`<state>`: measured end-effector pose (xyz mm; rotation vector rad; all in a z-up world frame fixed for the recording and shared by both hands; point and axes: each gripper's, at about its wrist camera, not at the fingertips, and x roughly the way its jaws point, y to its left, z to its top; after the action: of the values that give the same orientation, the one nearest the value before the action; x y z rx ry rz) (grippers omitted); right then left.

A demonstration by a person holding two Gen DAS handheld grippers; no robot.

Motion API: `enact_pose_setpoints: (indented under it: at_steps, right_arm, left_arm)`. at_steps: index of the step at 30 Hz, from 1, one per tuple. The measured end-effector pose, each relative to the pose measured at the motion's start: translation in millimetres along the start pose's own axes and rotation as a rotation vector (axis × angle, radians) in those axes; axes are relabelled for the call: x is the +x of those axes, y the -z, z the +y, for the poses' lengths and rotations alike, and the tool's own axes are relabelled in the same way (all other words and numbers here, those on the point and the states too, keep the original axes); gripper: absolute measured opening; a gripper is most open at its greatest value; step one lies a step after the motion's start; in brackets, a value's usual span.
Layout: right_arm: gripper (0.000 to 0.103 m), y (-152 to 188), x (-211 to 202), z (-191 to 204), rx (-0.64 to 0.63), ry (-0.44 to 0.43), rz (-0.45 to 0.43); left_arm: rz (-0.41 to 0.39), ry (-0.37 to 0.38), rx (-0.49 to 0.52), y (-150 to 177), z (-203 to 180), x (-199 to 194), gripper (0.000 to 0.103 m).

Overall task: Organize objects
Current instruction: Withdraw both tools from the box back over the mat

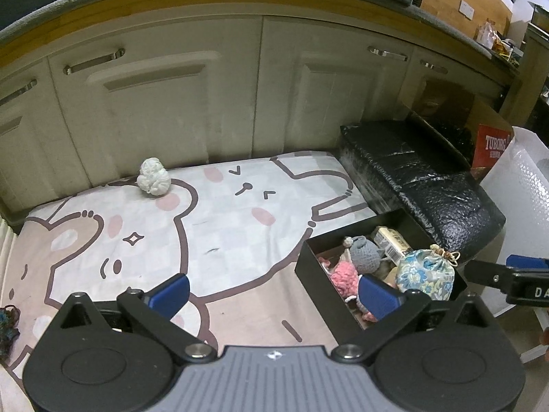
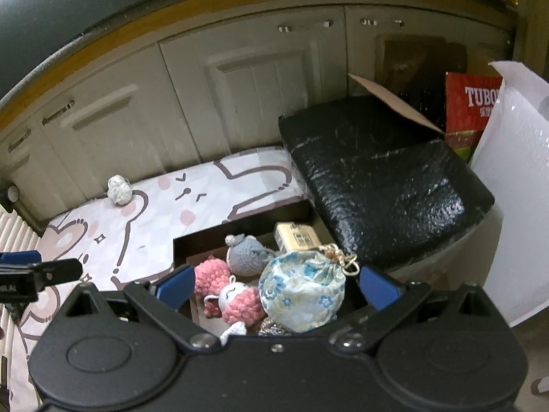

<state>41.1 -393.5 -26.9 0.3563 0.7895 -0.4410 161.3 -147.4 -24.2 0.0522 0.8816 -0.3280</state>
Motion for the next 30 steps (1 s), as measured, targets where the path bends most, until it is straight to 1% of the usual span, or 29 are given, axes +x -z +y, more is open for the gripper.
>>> enact_pose_setpoints:
  at_steps: [3, 15, 22, 26, 30]
  right_arm:
    - [0.103, -0.6, 3.7, 1.0, 0.01, -0.004, 0.004]
    - [0.103, -7.2, 15.3, 14.2, -0.026, -0.029, -0.017]
    - [0.103, -12.7, 21.8, 33.3, -0.069, -0.04, -0.035]
    - [0.103, -16.6, 26.3, 49.6, -0.112, -0.04, -0.038]
    - [0.103, -22.7, 30.8, 66.9, -0.138, -0.039, -0.05]
  left_arm:
    - [-0.005, -0.008, -0.009, 0.5, 5.1, -0.3, 0.103]
    - [-0.05, -0.074, -0.09, 0.2, 38.5, 1.4, 0.103]
    - [-0.059, -0.125, -0.152, 3.7, 68.1, 0.1, 0.103]
    - [-0.068, -0.162, -0.137, 6.5, 83.8, -2.8, 0.103]
    - [-0.071, -0.186, -0.163, 9.7, 104.0, -7.0, 0.103]
